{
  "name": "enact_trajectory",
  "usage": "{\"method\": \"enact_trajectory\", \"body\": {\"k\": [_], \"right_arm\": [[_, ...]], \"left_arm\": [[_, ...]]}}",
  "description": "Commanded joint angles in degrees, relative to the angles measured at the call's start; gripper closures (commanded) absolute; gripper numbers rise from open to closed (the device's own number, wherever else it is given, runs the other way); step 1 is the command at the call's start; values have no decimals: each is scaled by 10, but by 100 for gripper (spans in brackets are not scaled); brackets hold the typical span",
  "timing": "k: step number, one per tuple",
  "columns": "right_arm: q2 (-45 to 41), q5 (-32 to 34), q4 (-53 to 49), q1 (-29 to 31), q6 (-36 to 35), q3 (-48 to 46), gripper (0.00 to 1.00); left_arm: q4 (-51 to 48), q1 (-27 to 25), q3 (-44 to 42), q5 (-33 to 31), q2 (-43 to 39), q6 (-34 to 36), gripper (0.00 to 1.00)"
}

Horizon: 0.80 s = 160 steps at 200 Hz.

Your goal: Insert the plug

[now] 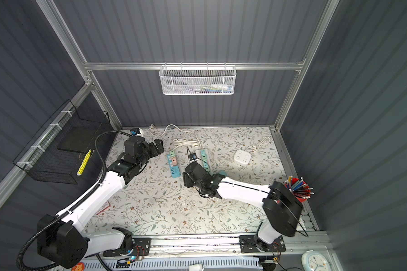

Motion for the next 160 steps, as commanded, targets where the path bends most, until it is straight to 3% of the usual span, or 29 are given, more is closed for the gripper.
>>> {"method": "enact_trajectory", "body": {"k": [1,19,52,99,160], "right_arm": [[-39,10,-139,-10,55,-38,31],[-66,-13,-159,-18,86,-73,32],[-73,-66,-99,-37,142,-128,33],[-49,-29,-100,-41,249,-151,31],[24,-61,-63,-70,206,-114,30]], "left_arm": [[8,0,4,11,-7,6,0],[6,0,5,-2,-10,11,0],[9,0,1,8,-9,7,0],[12,0,-2,12,-12,4,0],[12,0,-1,12,-9,4,0]]}}
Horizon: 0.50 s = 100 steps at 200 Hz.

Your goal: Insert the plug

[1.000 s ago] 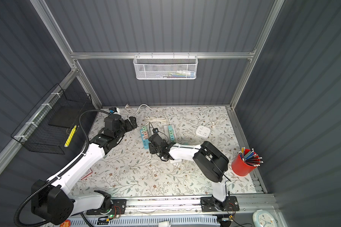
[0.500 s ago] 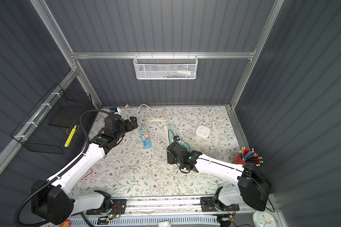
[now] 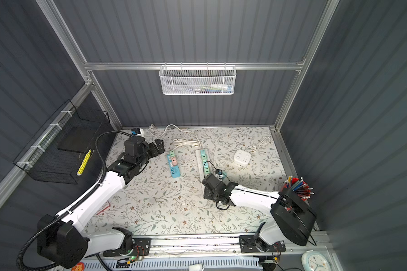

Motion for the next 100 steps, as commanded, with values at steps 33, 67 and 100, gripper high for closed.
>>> {"method": "enact_trajectory", "body": {"k": [33,67,100], "right_arm": [[83,-21,35,-24,-52,77,31],[140,-24,41,-48,-85,137,32],[135,-43,12,-48,-124,172,32]], "left_arm": [[9,0,0,1,-6,5,0],[9,0,0,-5,-4,9,0],[7,0,1,-8,-1,11,0]]}}
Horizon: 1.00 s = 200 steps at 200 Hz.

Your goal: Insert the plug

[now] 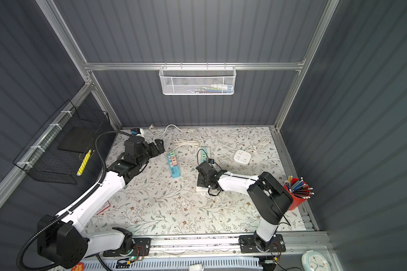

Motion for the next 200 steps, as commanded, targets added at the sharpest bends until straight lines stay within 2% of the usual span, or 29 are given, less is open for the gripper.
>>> {"method": "enact_trajectory", "body": {"k": [1,22,46,64,76,94,127,146,174,200], "right_arm": [[-16,-17,-20,2,-43,22,32],[-81,-19,-39,2,-53,-6,30],[-170,35,-78,-9,-64,-30,24],[-201,61,-102,-52,-77,-28,15],[-201,73,-127,-102,-79,-14,10],[-178,71,-137,-174,-92,19,1],[-70,46,-150,-285,-131,121,1],[-1,15,-152,-328,-163,184,1],[86,-65,-154,-382,-179,260,1],[159,-110,-180,-420,-184,335,1]], "left_arm": [[5,0,1,-8,-1,10,0],[5,0,1,-7,-2,11,0],[6,0,2,-4,-2,10,0],[6,0,2,1,1,10,0],[6,0,3,3,4,9,0],[5,0,4,4,5,9,0],[6,0,3,2,5,10,0],[6,0,3,5,5,9,0],[7,0,3,6,8,10,0],[6,0,4,8,11,11,0]]}}
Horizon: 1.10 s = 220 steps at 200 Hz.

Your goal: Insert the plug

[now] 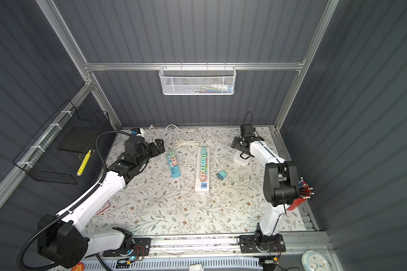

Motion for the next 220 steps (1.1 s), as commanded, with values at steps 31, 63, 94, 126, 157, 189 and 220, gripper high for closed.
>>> {"method": "enact_trajectory", "body": {"k": [31,63,94,126,157,189,220], "right_arm": [[107,-69,-70,-40,-30,116,1],[115,-76,-56,-49,-21,98,1],[118,-122,-36,-48,-26,76,2],[125,-124,-29,-49,-32,68,2],[104,-152,-16,-43,-29,27,3],[62,-183,25,-29,0,-54,4],[27,-211,75,-15,35,-104,4]], "left_arm": [[1,0,5,6,9,11,0],[0,0,6,4,7,14,0],[1,0,6,8,7,12,0],[1,0,6,10,9,13,0],[1,0,7,8,6,15,0],[1,0,7,8,2,16,0],[2,0,7,11,1,15,0]]}}
